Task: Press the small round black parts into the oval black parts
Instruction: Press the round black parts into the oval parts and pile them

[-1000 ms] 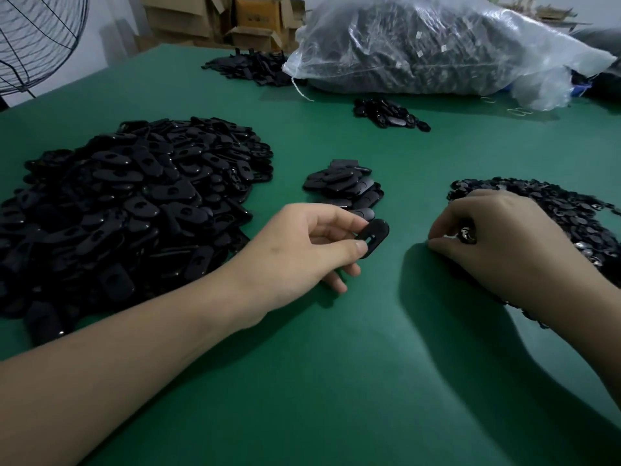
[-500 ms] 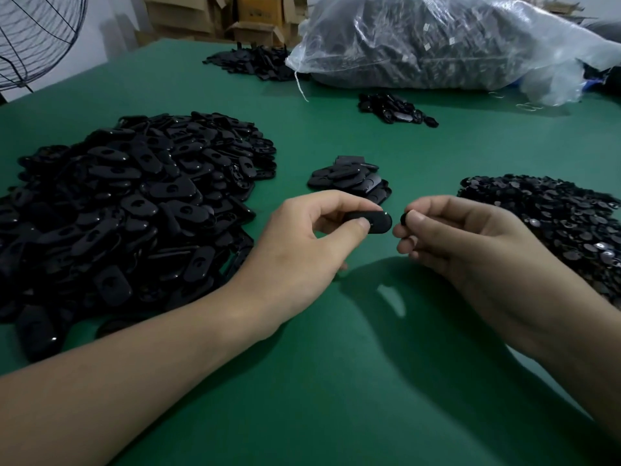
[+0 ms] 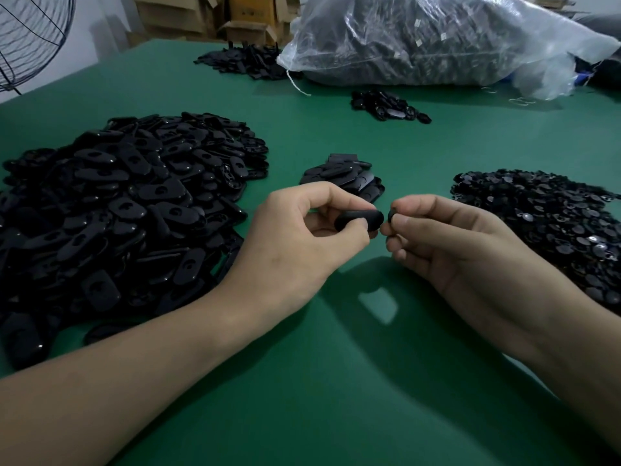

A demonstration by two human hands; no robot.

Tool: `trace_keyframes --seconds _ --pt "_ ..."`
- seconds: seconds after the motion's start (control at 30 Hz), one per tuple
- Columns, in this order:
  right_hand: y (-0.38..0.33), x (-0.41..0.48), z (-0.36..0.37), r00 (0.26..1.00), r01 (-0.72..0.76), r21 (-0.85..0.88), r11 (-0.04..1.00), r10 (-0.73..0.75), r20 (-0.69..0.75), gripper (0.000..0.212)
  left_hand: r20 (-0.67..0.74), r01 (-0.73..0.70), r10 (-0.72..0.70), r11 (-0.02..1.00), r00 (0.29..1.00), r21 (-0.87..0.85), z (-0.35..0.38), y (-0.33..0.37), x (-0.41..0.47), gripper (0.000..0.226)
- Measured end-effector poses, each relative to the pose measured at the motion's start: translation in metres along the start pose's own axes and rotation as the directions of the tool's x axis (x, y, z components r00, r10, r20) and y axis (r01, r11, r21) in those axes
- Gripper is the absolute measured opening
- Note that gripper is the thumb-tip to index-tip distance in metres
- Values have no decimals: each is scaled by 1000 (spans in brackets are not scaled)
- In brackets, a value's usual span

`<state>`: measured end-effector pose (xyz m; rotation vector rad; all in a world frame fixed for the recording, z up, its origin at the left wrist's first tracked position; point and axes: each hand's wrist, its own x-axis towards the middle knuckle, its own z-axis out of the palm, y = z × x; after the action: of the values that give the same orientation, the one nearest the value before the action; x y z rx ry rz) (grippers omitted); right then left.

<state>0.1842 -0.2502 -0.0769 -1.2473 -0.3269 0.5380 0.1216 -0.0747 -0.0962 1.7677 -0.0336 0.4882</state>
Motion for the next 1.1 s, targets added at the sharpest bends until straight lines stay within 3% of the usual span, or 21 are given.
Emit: trace_keyframes --seconds 0.33,0.67,1.1 --pt "1 1 -1 1000 22 -22 1000 -22 -14 19 27 -24 25 998 999 -65 -1 -1 1 11" --pt "2 2 -4 994 102 -133 986 -104 -15 20 74 60 -49 987 996 -146 -3 -4 4 14" --pt "0 3 -9 955 276 -309 910 -295 -16 22 59 35 -34 999 998 -10 -3 -8 4 16"
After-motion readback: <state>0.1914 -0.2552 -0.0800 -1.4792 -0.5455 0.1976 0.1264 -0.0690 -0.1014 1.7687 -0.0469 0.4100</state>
